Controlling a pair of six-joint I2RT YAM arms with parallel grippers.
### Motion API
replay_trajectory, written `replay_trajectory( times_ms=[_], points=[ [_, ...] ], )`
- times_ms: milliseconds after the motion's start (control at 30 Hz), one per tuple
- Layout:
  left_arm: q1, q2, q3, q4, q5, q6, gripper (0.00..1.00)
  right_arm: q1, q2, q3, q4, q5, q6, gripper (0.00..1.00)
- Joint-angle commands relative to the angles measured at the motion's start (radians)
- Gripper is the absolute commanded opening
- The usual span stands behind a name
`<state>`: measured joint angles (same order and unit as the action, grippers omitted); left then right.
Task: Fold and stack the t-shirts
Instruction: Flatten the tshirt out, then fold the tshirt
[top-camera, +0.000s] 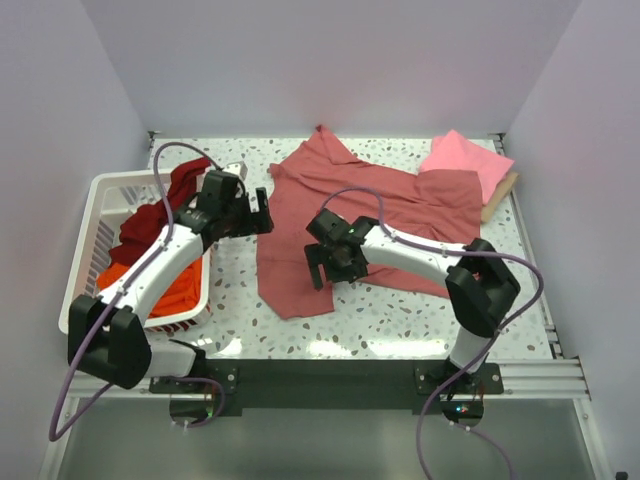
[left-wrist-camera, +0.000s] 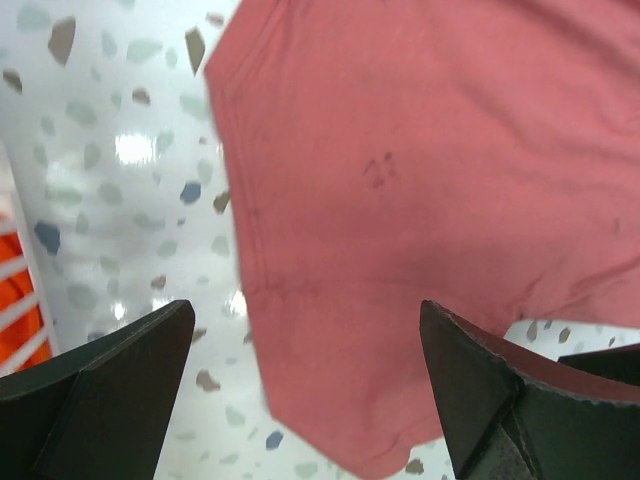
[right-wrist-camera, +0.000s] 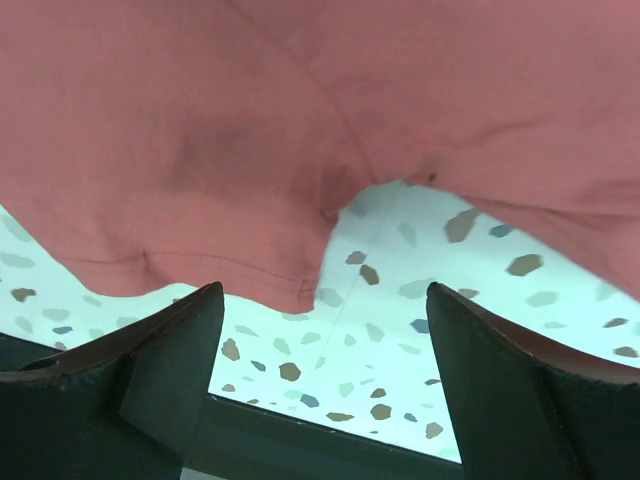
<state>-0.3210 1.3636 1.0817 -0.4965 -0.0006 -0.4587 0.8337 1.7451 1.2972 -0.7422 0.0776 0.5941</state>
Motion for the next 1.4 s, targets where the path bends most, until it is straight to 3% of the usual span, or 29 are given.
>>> replay_trajectory(
  times_ms=[0, 300, 767, 867, 900, 933, 1167, 1367],
  points=[
    [0.000, -0.116, -0.057, -0.031, -0.009, -0.038, 1.00, 0.044, 0.031, -0.012, 0.021, 0.025, 0.079, 0.85],
    [-0.006, -0.248, -0.086, -0.122, -0.022, -0.044, 1.00, 0.077, 0.093, -0.052, 0.033, -0.002, 0.131, 0.63],
    [-0.006, -0.282, -0.115, -0.151, -0.025, -0.038, 1.00, 0.087, 0.119, -0.130, 0.118, -0.121, 0.185, 0.44],
    [-0.006, -0.279, -0.128, -0.145, -0.022, -0.037, 1.00, 0.087, 0.133, -0.130, 0.118, -0.142, 0.182, 0.33],
    [-0.009, -0.279, -0.143, -0.137, -0.029, -0.029, 1.00, 0.084, 0.131, -0.122, 0.112, -0.154, 0.185, 0.04],
    [-0.009, -0.276, -0.154, -0.134, -0.030, -0.028, 1.00, 0.084, 0.133, -0.107, 0.101, -0.153, 0.187, 0.00],
    [-0.064, -0.233, -0.167, -0.105, -0.010, -0.021, 1.00, -0.025, 0.058, -0.049, 0.072, -0.191, 0.220, 0.00],
    [-0.208, -0.183, -0.169, -0.048, -0.012, -0.041, 1.00, -0.142, -0.004, -0.055, 0.132, -0.269, 0.268, 0.00]
  ],
)
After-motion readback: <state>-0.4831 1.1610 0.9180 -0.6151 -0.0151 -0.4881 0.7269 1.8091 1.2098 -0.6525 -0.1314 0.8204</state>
